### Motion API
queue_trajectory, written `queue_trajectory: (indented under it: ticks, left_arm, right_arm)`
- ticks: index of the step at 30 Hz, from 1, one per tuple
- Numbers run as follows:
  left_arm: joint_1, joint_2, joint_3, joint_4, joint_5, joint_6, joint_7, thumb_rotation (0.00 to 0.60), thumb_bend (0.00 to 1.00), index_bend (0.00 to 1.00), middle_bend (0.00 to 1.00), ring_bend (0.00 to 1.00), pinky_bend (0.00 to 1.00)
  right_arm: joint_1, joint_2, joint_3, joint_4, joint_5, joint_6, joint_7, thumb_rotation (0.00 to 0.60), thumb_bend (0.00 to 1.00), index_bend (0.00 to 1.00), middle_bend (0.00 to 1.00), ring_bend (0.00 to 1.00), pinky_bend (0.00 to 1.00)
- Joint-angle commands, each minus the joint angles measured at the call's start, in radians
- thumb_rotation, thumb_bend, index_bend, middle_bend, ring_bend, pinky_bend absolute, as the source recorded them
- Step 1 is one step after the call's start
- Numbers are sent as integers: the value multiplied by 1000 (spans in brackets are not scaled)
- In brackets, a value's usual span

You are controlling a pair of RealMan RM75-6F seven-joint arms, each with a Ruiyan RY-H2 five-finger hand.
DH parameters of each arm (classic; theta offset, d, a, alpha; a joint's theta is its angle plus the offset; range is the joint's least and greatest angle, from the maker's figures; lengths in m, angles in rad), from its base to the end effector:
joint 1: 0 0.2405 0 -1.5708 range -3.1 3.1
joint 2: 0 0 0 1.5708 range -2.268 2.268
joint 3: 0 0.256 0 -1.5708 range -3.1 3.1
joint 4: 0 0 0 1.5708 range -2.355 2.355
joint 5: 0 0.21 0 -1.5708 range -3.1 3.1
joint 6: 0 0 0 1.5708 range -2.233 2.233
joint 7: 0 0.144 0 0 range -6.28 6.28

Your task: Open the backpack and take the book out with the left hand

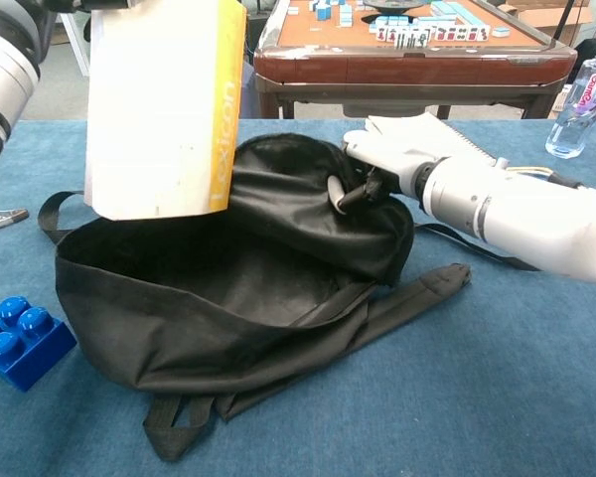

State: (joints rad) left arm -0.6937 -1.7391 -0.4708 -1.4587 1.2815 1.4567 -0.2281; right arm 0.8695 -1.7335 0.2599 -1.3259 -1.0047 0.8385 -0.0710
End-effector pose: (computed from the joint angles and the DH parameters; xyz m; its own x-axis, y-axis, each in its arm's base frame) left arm -0.0846 0.3594 0.0542 -0.4842 -0.1326 0.8648 0.8231 -0.4043 0.3988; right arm -0.0972 -0.3633 -0.0692 0.1226 -0.4394 0.8899 -0.9575 -0.2883 -0.0104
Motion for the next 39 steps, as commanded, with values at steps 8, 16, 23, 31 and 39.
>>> queue_trajectory:
  ticks: [8,16,23,31,39]
  left_arm:
    - [-65,8,-53,167,3,-24,53,600,534,789,880,800,868]
    - [-116,11,-58,341,26,-32,69,600,534,788,880,799,869]
    - [-139,-15,23,465,90,-27,118,600,534,787,880,797,868]
    - [-114,-78,177,485,141,-83,193,600,532,778,879,792,868]
    - [-76,1,220,199,73,-198,341,566,264,482,647,562,700]
  right_arm:
    - [-11,78,-87,-110,-83,-84,-10,600,519,437,298,210,229]
    - [-35,186,-122,-260,-180,-79,15,600,275,46,155,98,144]
    - [-88,306,-121,-373,-296,19,69,600,258,29,151,93,142]
    - [-177,459,-105,-437,-415,190,163,600,302,103,230,93,141]
    - [-216,590,-78,-469,-343,204,157,600,302,103,230,93,141]
